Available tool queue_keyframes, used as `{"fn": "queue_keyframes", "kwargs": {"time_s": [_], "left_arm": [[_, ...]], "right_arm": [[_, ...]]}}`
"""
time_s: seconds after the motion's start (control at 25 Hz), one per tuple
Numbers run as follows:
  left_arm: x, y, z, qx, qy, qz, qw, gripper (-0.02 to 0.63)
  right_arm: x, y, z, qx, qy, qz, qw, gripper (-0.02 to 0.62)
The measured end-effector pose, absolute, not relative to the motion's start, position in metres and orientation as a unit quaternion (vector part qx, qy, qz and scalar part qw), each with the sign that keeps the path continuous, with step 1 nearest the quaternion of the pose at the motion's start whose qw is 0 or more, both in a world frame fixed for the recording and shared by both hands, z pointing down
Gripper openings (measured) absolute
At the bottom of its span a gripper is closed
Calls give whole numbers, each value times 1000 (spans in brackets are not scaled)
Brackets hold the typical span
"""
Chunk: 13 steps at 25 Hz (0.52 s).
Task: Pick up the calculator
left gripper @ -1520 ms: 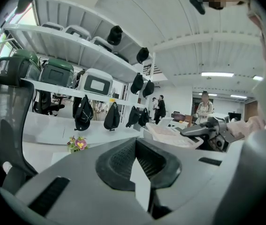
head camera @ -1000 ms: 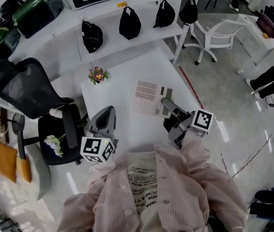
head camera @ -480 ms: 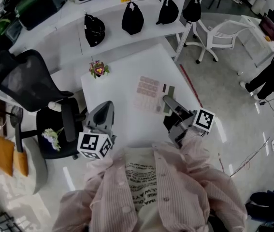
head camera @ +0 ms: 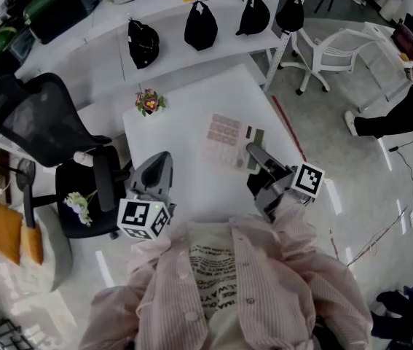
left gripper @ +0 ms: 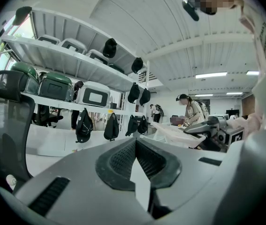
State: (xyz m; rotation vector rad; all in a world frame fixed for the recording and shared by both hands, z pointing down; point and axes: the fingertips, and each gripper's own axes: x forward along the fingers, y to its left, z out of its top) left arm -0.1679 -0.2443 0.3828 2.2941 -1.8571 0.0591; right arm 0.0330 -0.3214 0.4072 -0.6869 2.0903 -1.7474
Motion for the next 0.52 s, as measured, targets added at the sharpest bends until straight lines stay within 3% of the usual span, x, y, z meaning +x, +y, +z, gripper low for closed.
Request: {"fn": "queue_keyframes", "kwargs": {"time_s": [0.52], "left_arm": [[-166, -234, 386, 774, -627, 19, 93, 1]], "right_arm": [[35, -312, 410, -239, 730, -616, 173, 77]]}}
